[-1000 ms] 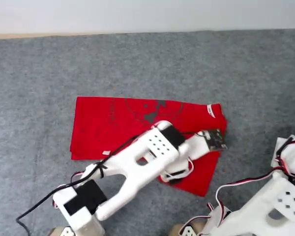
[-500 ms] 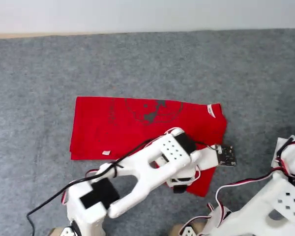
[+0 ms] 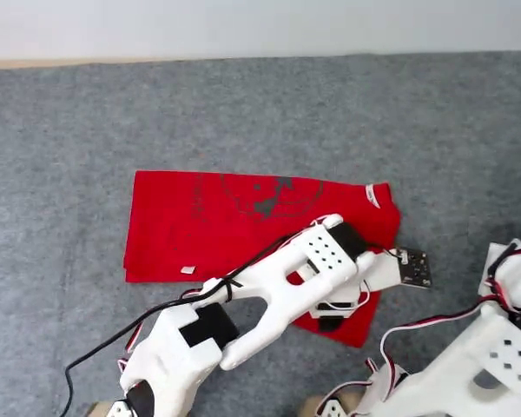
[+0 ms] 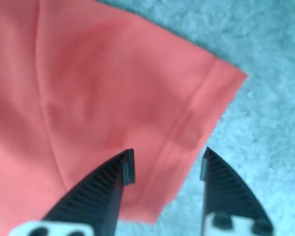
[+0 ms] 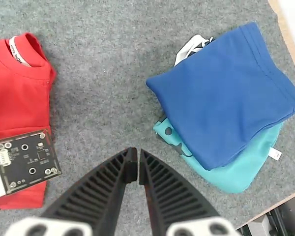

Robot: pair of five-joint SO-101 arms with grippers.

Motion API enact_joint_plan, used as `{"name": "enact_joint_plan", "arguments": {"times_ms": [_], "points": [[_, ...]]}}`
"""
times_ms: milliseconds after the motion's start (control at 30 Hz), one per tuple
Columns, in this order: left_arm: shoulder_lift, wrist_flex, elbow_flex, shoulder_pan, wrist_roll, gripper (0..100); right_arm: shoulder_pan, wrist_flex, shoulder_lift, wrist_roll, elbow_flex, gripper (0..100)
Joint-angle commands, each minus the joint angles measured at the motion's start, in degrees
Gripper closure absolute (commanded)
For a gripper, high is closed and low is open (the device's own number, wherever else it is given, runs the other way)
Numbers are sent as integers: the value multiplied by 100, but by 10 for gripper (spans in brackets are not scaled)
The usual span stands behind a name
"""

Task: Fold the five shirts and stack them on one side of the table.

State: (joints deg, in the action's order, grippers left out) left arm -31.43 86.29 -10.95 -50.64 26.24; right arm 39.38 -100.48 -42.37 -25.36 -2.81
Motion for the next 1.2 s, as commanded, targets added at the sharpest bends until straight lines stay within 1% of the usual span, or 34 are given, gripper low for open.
{"name": "enact_joint_plan", "arguments": {"times_ms": [0,300,533,667,800,1000,1167], "points": [[62,229,-277,-9,44,779,40,-198,-84,-35,26,990],[0,220,-259,-229,44,779,31,-154,-75,-44,26,990],[-97,35,-268,-211,44,779,31,-154,-66,-53,26,990],[-492,35,-321,-211,53,781,31,-154,-66,-53,26,990],[-580,114,-593,-114,53,799,31,-154,-66,-53,26,990],[-580,97,-585,-70,237,878,31,-154,-66,-53,26,990],[-580,105,-585,-70,246,949,31,-154,-66,-35,26,990]]}}
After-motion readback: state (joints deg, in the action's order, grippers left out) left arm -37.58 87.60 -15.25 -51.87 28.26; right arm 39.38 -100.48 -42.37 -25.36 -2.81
